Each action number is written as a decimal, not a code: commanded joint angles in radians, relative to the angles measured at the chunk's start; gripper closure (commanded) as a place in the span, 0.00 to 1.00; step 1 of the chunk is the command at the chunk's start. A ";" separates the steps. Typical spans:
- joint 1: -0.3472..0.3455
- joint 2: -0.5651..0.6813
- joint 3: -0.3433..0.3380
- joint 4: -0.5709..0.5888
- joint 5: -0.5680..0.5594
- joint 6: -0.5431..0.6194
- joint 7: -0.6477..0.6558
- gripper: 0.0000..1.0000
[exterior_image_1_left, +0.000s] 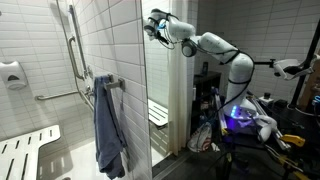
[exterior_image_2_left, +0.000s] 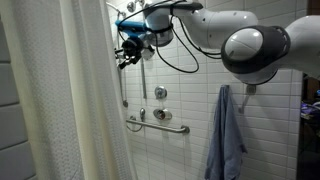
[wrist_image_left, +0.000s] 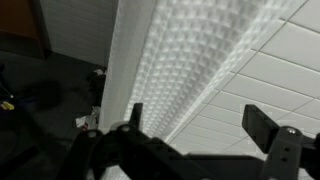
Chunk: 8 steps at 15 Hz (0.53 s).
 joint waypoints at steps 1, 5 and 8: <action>-0.016 -0.023 0.023 -0.024 0.064 0.009 0.095 0.00; -0.012 -0.010 0.021 -0.016 0.125 0.049 0.163 0.00; -0.006 0.000 0.018 0.001 0.160 0.076 0.227 0.00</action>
